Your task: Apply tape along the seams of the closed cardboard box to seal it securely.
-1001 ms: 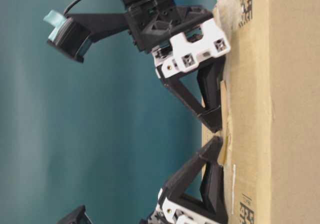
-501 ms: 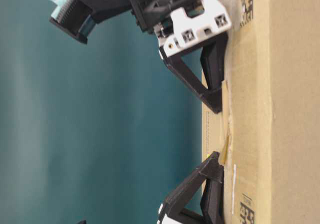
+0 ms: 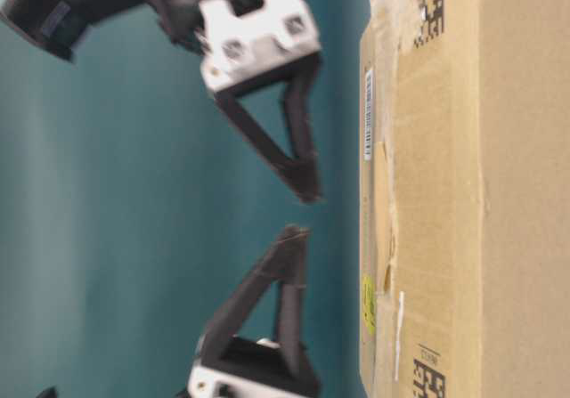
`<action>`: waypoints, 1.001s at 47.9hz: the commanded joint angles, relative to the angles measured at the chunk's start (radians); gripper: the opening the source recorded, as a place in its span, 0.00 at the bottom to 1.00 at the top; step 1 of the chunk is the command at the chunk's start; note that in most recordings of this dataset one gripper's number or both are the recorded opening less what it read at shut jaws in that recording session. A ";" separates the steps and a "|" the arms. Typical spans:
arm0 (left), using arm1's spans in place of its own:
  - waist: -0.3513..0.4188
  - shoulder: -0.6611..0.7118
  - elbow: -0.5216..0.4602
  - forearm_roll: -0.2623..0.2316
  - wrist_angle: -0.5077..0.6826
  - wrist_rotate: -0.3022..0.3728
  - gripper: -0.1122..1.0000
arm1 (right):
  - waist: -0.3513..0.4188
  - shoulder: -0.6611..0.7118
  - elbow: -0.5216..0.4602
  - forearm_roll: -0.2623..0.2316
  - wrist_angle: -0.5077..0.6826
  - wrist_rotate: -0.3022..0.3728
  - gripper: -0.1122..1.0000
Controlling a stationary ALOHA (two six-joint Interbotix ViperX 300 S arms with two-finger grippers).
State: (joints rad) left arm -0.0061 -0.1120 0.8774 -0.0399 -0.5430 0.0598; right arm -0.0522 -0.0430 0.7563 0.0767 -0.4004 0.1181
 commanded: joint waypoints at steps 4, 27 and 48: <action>-0.002 0.051 -0.028 0.002 -0.009 -0.002 0.10 | 0.011 0.054 -0.061 -0.003 -0.006 0.002 0.08; -0.023 0.109 0.018 -0.003 -0.006 -0.011 0.10 | 0.049 0.097 -0.043 0.009 -0.006 0.014 0.08; -0.025 0.048 0.155 -0.005 -0.006 -0.066 0.10 | 0.071 0.044 0.095 0.084 -0.011 0.017 0.08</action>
State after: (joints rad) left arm -0.0276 -0.0568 0.9971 -0.0414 -0.5553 0.0092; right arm 0.0046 0.0291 0.8222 0.1488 -0.4157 0.1365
